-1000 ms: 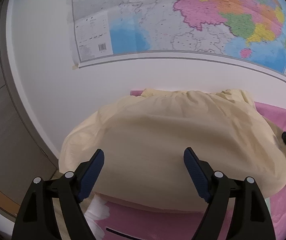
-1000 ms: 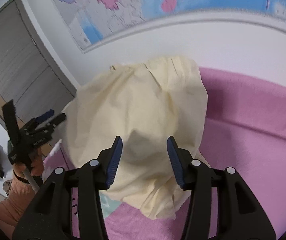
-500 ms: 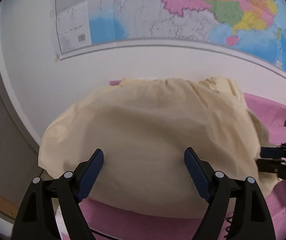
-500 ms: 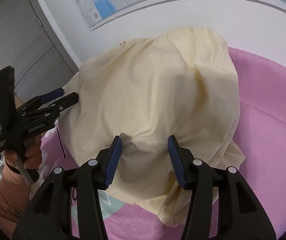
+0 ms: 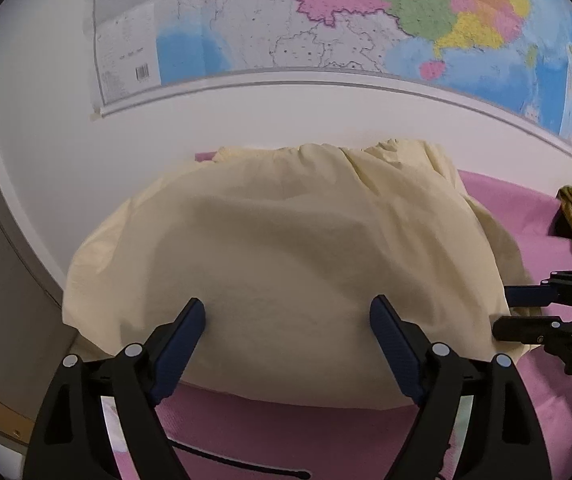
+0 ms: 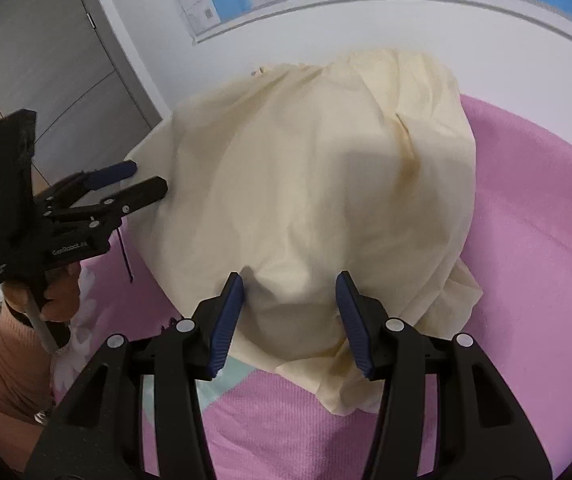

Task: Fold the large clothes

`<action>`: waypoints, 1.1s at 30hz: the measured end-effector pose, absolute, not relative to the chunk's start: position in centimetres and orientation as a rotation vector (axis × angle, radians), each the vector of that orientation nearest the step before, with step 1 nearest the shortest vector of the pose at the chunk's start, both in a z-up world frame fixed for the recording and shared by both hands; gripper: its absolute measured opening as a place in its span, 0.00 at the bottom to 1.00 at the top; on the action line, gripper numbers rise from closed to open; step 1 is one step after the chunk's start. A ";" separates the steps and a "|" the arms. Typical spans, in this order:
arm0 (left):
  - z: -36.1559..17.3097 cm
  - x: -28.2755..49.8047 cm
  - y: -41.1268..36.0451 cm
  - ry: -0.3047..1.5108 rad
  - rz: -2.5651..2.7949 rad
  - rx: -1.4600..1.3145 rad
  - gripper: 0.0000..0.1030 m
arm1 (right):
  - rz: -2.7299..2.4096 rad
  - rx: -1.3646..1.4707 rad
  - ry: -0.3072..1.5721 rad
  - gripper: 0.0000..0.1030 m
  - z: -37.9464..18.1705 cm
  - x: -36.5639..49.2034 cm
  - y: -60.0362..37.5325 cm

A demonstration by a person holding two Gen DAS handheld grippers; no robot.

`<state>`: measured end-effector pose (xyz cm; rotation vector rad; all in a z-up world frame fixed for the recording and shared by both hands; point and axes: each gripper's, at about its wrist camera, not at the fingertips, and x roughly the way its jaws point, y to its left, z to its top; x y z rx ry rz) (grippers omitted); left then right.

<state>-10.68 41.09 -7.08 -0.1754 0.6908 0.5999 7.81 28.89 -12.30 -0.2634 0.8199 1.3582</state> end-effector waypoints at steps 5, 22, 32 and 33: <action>-5.3 -10.4 43.2 0.659 0.638 -0.167 0.79 | 1.359 -0.160 0.713 0.47 -7.6 9.8 29.7; -6.3 -6.9 46.3 0.737 0.677 -0.169 0.79 | 1.168 -0.098 0.889 0.44 -10.4 16.7 36.1; -6.4 -8.2 45.6 0.723 0.630 -0.180 0.78 | 1.373 -0.287 0.693 0.44 -9.9 8.5 30.6; -6.6 -8.2 45.6 0.725 0.633 -0.176 0.79 | 1.365 -0.315 0.691 0.44 -10.5 8.1 30.7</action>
